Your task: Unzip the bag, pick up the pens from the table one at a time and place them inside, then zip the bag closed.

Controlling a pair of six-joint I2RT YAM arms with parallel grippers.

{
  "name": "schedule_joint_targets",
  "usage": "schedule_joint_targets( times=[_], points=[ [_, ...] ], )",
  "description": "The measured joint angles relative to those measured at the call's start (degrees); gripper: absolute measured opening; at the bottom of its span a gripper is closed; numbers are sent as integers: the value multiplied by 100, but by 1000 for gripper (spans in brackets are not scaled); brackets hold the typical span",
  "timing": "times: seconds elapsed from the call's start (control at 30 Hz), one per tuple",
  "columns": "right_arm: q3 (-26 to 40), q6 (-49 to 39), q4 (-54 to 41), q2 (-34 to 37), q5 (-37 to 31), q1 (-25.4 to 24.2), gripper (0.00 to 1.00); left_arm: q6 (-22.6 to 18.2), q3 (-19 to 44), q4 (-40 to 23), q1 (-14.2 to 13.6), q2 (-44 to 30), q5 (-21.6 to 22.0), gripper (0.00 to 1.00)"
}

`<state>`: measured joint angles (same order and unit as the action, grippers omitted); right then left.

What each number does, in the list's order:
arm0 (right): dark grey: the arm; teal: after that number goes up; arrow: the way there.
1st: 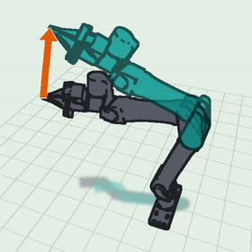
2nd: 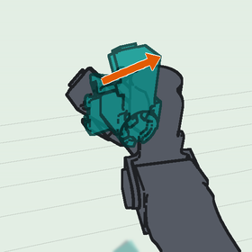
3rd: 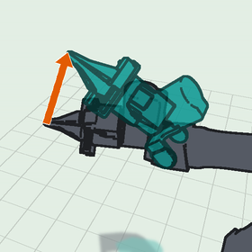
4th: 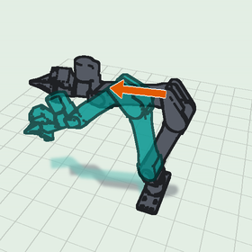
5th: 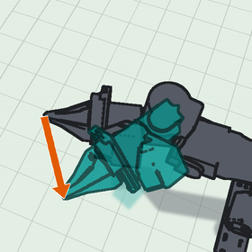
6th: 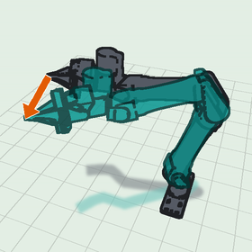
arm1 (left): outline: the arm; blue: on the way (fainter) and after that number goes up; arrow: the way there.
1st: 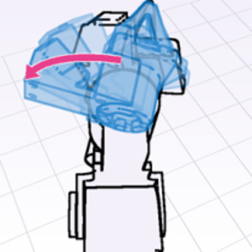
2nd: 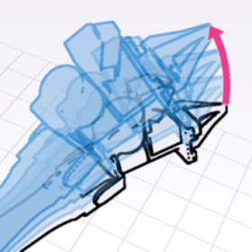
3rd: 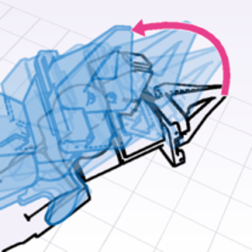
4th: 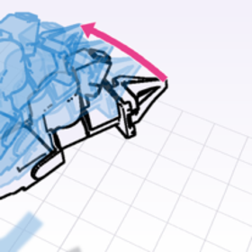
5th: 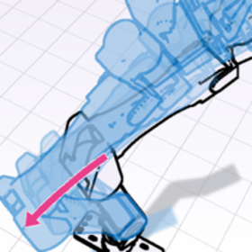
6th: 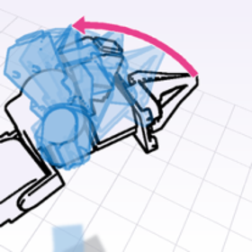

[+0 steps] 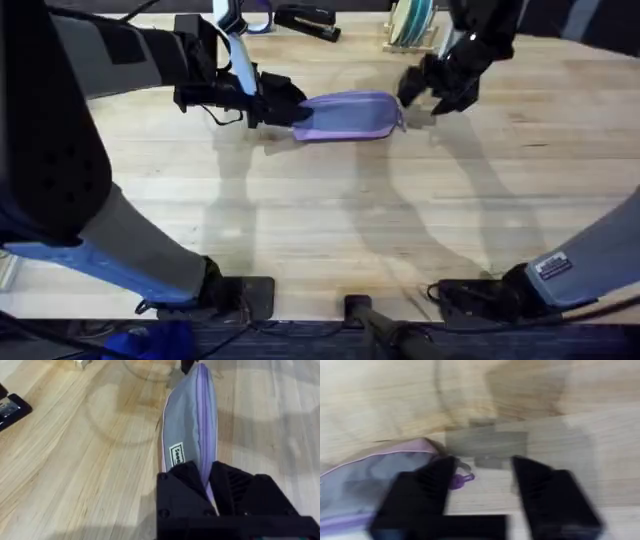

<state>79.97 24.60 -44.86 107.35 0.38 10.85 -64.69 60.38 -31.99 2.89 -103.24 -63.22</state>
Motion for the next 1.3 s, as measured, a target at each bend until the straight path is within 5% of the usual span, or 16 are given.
schedule_joint_targets(
  times=[0.07, 0.13, 0.33, 0.77, 0.87, 0.93, 1.3],
  points=[
    [122, -77, -23, -179, -21, 0, 896, 0, 0, 0, 21, 0, -7, 169],
    [294, -160, -26, -455, -39, 7, 988, 0, 0, 2, 42, 0, -20, 189],
    [729, -238, -7, -1481, -54, 11, 996, 2, 0, 2, 46, 0, -25, 386],
    [760, -826, -48, -2257, -63, 212, 996, 0, 0, 7, 46, 0, -25, 402],
    [760, -863, -48, -2257, -61, 267, 996, -4, 0, 7, 46, 0, -25, 839],
    [760, -881, -48, -2257, -63, 278, 996, 8, 0, 4, 46, 0, -27, 983],
    [760, -1266, -167, -2257, -63, 282, 996, 2, 0, -66, 53, 0, -27, 992]
  ],
)
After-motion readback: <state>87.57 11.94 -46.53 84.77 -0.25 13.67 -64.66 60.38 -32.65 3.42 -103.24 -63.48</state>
